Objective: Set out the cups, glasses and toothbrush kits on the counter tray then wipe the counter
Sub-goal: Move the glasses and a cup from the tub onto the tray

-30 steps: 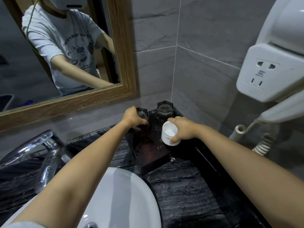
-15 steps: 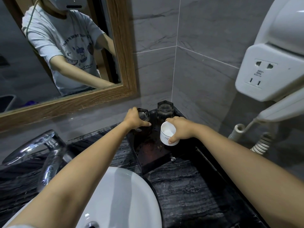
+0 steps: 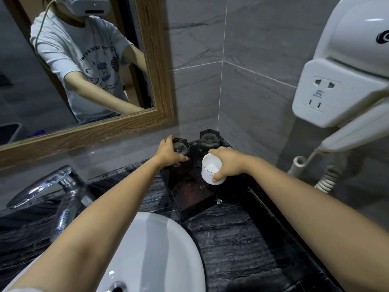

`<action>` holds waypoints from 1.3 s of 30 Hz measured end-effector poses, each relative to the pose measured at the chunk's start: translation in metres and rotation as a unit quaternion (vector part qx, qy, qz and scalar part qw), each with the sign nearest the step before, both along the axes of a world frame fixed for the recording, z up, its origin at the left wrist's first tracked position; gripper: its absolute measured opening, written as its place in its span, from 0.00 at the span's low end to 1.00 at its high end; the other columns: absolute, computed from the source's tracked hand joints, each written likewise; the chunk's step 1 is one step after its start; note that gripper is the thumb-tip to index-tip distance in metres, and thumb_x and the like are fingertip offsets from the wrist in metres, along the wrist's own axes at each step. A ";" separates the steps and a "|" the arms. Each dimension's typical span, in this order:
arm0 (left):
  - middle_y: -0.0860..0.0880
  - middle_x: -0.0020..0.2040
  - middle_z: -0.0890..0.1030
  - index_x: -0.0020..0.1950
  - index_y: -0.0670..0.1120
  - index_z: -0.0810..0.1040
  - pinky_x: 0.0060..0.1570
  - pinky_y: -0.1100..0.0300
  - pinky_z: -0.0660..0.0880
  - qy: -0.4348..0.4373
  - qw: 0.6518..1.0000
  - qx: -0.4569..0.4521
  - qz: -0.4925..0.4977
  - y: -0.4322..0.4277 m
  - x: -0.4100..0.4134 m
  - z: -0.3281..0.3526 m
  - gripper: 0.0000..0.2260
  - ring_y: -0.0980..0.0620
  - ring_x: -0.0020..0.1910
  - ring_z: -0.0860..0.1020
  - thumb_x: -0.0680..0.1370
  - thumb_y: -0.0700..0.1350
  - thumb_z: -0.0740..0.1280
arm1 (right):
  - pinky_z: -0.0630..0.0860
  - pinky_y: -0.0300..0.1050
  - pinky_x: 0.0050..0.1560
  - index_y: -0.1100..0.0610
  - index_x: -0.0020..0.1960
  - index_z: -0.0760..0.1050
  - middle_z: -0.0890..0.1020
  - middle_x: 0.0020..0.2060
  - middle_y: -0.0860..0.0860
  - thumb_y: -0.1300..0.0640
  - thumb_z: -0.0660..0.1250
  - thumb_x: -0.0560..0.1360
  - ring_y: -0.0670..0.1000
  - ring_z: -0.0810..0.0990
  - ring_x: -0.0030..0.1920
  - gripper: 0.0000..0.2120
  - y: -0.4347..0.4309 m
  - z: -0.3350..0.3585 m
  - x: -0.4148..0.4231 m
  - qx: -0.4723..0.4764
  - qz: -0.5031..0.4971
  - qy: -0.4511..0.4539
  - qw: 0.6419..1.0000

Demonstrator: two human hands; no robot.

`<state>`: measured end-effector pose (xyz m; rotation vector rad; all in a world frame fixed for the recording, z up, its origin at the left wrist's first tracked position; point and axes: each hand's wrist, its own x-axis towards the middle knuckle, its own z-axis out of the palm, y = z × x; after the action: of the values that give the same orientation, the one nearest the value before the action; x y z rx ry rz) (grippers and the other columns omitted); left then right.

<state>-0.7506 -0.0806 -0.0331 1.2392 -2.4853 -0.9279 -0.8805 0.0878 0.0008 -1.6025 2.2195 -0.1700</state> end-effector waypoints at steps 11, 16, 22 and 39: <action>0.49 0.73 0.64 0.74 0.46 0.58 0.71 0.56 0.60 0.122 0.983 -0.028 -0.138 0.074 0.039 0.001 0.43 0.51 0.72 0.63 0.65 0.50 0.76 | 0.70 0.54 0.65 0.55 0.68 0.65 0.71 0.63 0.55 0.48 0.76 0.63 0.56 0.69 0.65 0.38 0.000 0.021 0.008 -0.016 0.035 0.000 0.999; 0.60 0.61 0.72 0.68 0.59 0.62 0.62 0.60 0.70 0.206 0.966 0.064 -0.141 0.095 0.038 0.004 0.37 0.58 0.63 0.71 0.64 0.49 0.77 | 0.72 0.53 0.62 0.57 0.67 0.65 0.72 0.60 0.55 0.48 0.78 0.61 0.56 0.72 0.61 0.39 -0.005 0.038 0.023 0.005 0.076 0.013 0.997; 0.54 0.60 0.75 0.66 0.51 0.67 0.56 0.64 0.74 0.236 0.960 0.099 -0.115 0.094 0.046 0.007 0.33 0.55 0.60 0.75 0.65 0.45 0.77 | 0.70 0.52 0.65 0.58 0.70 0.63 0.72 0.64 0.54 0.49 0.77 0.64 0.55 0.72 0.64 0.40 -0.004 0.051 0.028 0.003 0.081 -0.024 0.996; 0.51 0.60 0.76 0.64 0.47 0.68 0.55 0.60 0.73 0.206 0.969 0.125 -0.043 0.103 0.001 -0.027 0.34 0.52 0.58 0.75 0.62 0.43 0.79 | 0.81 0.50 0.45 0.65 0.47 0.81 0.81 0.33 0.58 0.68 0.65 0.74 0.50 0.78 0.29 0.06 0.016 -0.051 -0.033 -0.222 -0.231 -0.221 0.921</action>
<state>-0.7492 0.0229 -0.0596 0.8879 -2.1536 -1.3966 -0.9137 0.1038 -0.0507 -1.0383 2.2334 -1.1211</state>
